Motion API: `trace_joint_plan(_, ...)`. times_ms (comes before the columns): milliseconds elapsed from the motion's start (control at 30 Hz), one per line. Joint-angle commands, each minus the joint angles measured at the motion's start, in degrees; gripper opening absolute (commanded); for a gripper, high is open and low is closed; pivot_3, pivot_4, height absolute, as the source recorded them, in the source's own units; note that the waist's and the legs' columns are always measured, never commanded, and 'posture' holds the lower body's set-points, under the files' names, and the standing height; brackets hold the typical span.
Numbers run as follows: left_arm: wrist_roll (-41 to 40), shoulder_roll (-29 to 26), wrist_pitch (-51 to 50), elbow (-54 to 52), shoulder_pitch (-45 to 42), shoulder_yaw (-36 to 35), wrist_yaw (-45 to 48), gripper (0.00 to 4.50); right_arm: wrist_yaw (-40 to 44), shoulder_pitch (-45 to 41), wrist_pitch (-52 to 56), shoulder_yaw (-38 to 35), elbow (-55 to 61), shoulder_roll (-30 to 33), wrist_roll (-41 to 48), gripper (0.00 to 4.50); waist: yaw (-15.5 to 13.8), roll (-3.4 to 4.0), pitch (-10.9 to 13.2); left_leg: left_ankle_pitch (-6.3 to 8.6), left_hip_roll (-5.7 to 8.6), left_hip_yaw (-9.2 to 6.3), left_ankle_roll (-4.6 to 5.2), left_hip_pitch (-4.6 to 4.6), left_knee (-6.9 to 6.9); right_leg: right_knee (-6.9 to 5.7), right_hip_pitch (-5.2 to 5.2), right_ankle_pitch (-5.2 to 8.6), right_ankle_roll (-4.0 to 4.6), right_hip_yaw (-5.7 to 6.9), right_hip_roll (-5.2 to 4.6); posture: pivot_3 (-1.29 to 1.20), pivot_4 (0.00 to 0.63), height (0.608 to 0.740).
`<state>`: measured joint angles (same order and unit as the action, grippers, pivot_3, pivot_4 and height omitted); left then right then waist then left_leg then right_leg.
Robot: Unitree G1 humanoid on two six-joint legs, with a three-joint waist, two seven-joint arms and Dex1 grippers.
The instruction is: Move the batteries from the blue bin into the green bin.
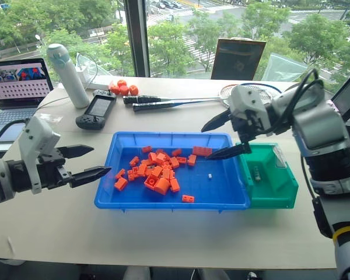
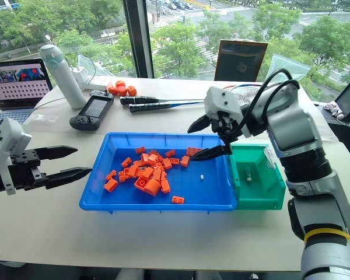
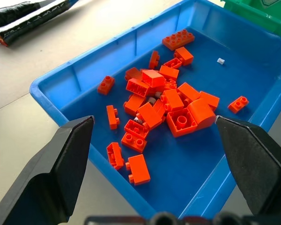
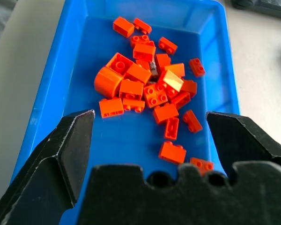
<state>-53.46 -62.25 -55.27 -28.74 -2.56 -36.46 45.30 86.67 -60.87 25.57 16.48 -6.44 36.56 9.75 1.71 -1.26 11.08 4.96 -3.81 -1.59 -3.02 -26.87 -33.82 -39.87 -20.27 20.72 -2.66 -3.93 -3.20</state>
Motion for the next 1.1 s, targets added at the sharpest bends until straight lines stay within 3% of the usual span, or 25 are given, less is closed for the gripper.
trace_joint_plan(33, 5.6, 1.5, 3.7, -3.4, 1.2, -2.1, -4.2, 4.50, -7.2, 0.7, -4.1, 3.8, -3.6, -9.8, -1.9, 4.44, 0.3, -0.03, 0.0, 0.00, -0.05, 0.00, -0.01, 0.05, 0.02, -0.03, 0.02, -0.01, 0.02, 0.00, 0.03, 0.00, 0.150, 0.709)
trace_joint_plan(100, 9.3, 2.5, 5.6, -5.3, 2.5, -1.6, -6.4, 4.50, -7.8, 1.6, -4.8, 5.5, -4.7, -13.2, -2.4, 4.44, 0.5, -0.03, 0.0, -0.03, -0.08, -0.01, -0.04, 0.04, 0.06, -0.12, -0.06, -0.02, 0.05, -0.01, 0.07, 0.00, 0.150, 0.709)
trace_joint_plan(400, 2.1, 2.1, -1.8, -7.5, 5.6, -6.4, -4.2, 4.50, -12.0, 0.9, -6.1, 9.8, -13.9, -20.5, -7.1, 4.44, -0.2, -0.05, 0.0, -0.05, -0.08, -0.01, -0.09, -0.09, 0.04, -0.23, -0.25, -0.03, 0.06, 0.04, 0.05, 0.00, 0.150, 0.709)
trace_joint_plan(667, 0.4, 1.9, -3.0, -8.2, 4.7, -6.0, -5.1, 4.50, -10.5, 3.2, -9.4, 13.8, -14.1, -20.5, -10.7, 4.44, -0.2, -0.05, 0.0, -0.05, -0.09, 0.00, -0.09, -0.07, 0.07, -0.23, -0.26, -0.04, 0.07, 0.04, 0.06, 0.00, 0.150, 0.709)
trace_joint_plan(933, 0.7, 1.9, -2.2, -7.4, 2.7, -3.2, -5.2, 4.50, -16.3, 2.3, -17.2, 15.5, -21.8, -21.7, -17.4, 4.44, 0.0, -0.07, 0.0, -0.04, -0.08, 0.00, -0.10, -0.01, 0.08, -0.22, -0.21, -0.04, 0.07, 0.04, 0.05, 0.00, 0.150, 0.709)
trace_joint_plan(1100, 0.8, 2.2, -2.0, -7.7, 2.6, -2.8, -5.2, 4.50, -16.5, 2.4, -18.7, 14.8, -22.9, -21.3, -18.3, 3.04, 0.2, -0.11, -0.1, -0.05, -0.09, 0.00, -0.10, -0.01, 0.09, -0.22, -0.22, -0.04, 0.08, 0.04, 0.05, 0.00, 0.150, 0.709)
